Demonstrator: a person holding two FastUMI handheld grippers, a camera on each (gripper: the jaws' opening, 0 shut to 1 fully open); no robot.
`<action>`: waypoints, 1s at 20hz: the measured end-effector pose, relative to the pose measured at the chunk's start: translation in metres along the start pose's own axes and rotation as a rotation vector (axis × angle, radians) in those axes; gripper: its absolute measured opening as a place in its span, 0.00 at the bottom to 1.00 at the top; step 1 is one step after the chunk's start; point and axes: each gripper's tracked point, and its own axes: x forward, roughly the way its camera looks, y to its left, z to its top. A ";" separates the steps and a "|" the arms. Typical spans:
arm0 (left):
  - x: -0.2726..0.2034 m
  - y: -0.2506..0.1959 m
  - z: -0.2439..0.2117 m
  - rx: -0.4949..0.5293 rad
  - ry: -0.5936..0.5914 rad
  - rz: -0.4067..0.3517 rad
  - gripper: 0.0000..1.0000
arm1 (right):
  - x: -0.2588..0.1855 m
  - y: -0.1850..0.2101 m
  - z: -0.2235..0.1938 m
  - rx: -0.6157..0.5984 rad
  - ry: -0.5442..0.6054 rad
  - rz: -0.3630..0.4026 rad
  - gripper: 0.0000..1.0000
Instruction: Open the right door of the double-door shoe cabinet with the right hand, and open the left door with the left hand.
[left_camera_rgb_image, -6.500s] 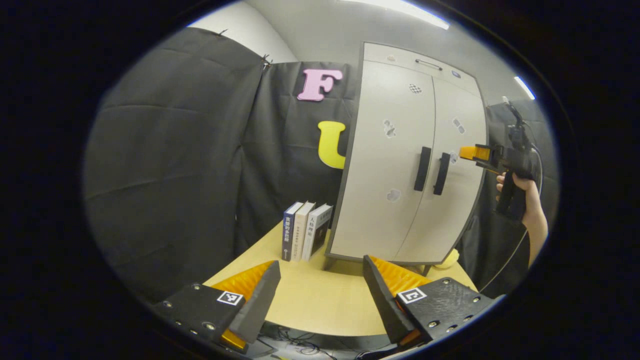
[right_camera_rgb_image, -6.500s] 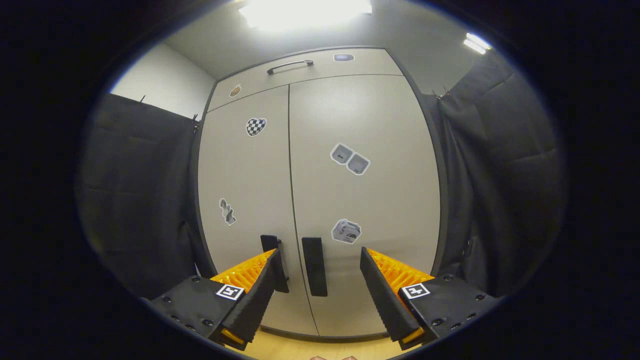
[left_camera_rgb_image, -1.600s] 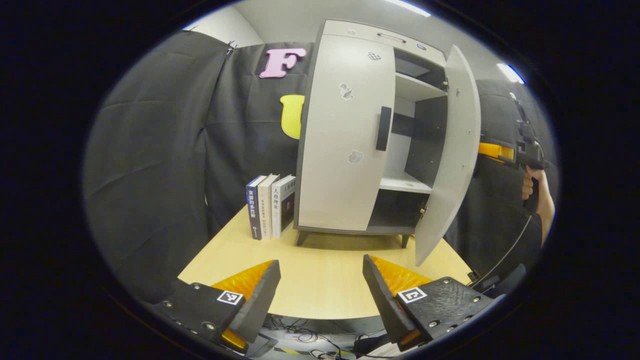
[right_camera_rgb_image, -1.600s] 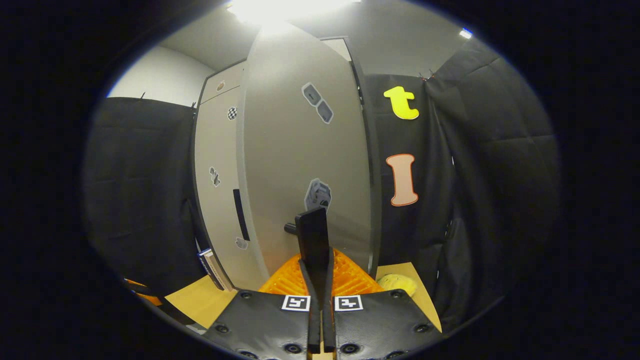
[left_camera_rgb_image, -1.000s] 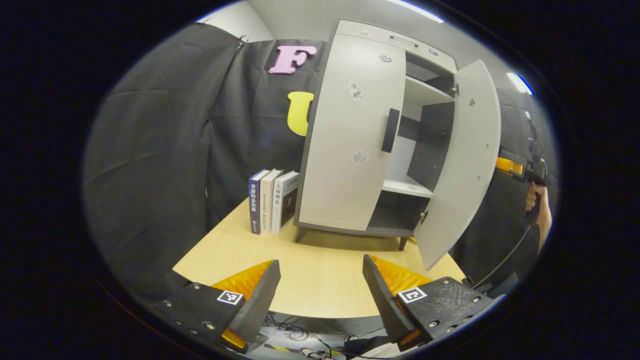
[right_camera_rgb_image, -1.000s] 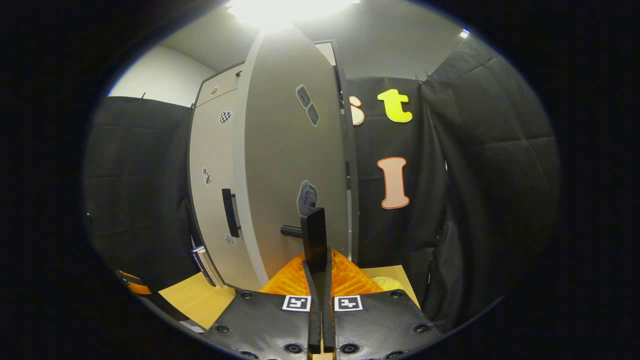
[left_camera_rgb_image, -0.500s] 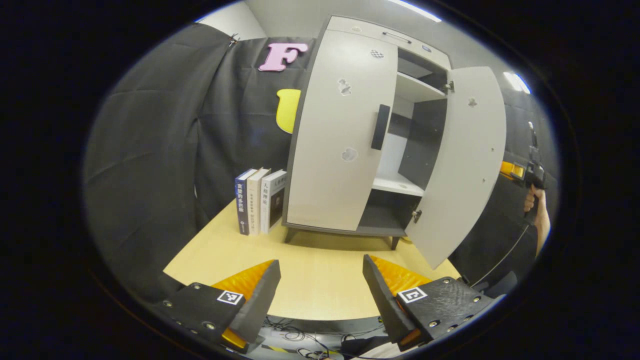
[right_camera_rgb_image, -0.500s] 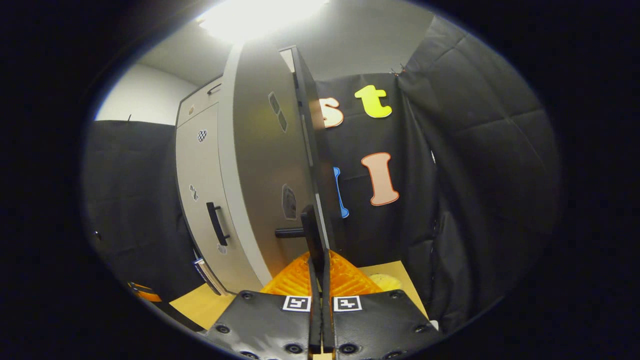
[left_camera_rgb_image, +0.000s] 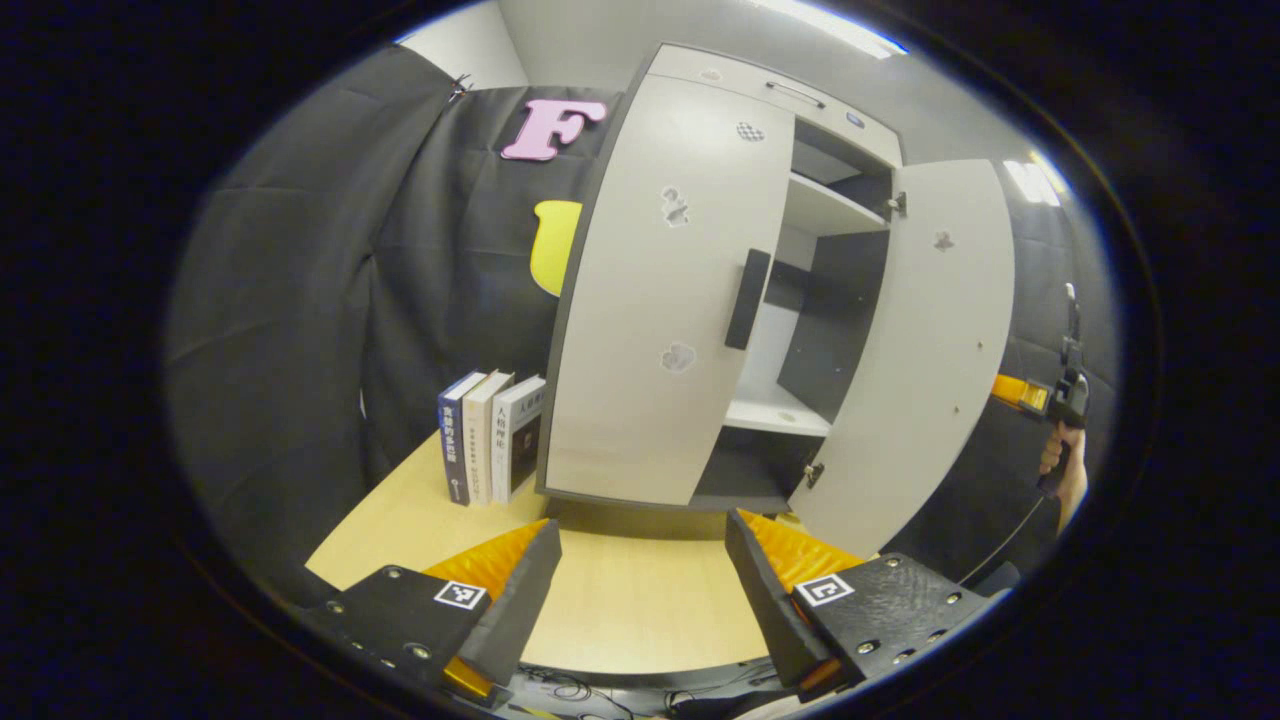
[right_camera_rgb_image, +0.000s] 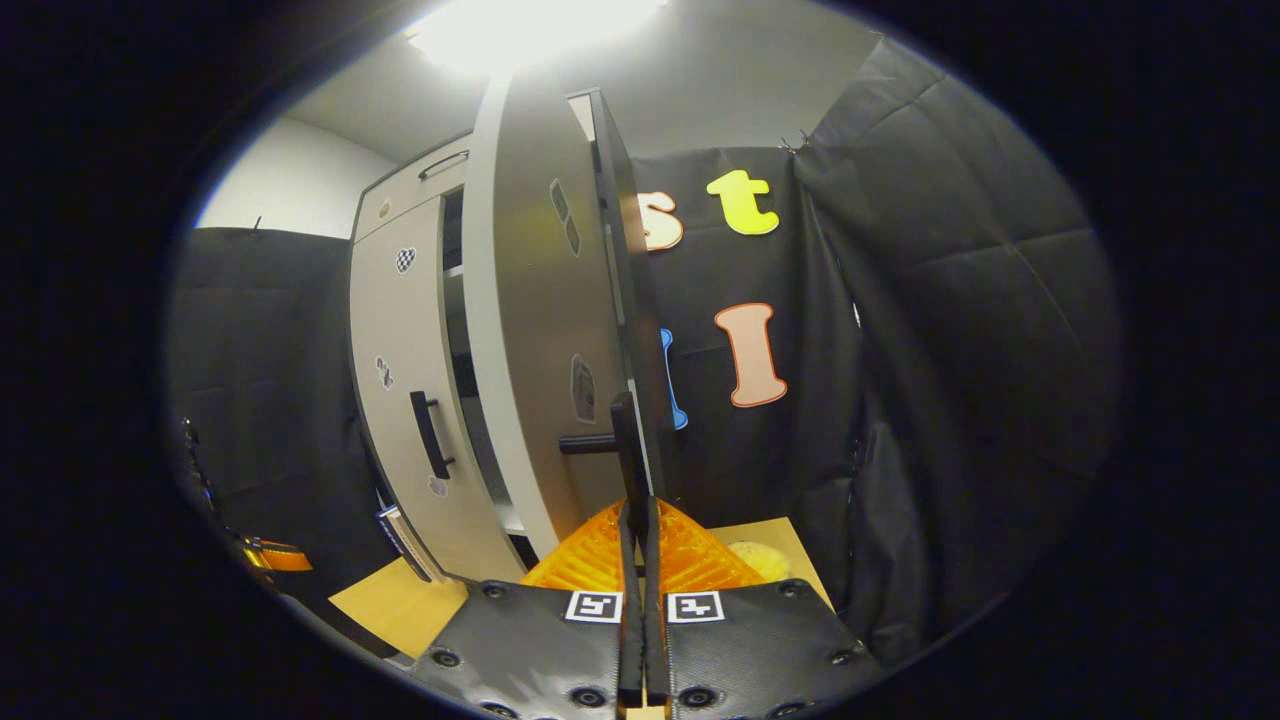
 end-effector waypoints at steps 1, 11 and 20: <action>0.006 -0.001 0.009 0.014 -0.014 -0.007 0.96 | -0.003 0.000 -0.002 -0.003 0.004 0.002 0.02; 0.086 -0.055 0.094 0.162 -0.150 -0.047 0.95 | -0.043 -0.103 0.007 0.077 -0.064 -0.266 0.02; 0.165 -0.096 0.140 0.142 -0.207 0.018 0.96 | 0.006 -0.177 -0.005 -0.056 -0.023 -0.437 0.11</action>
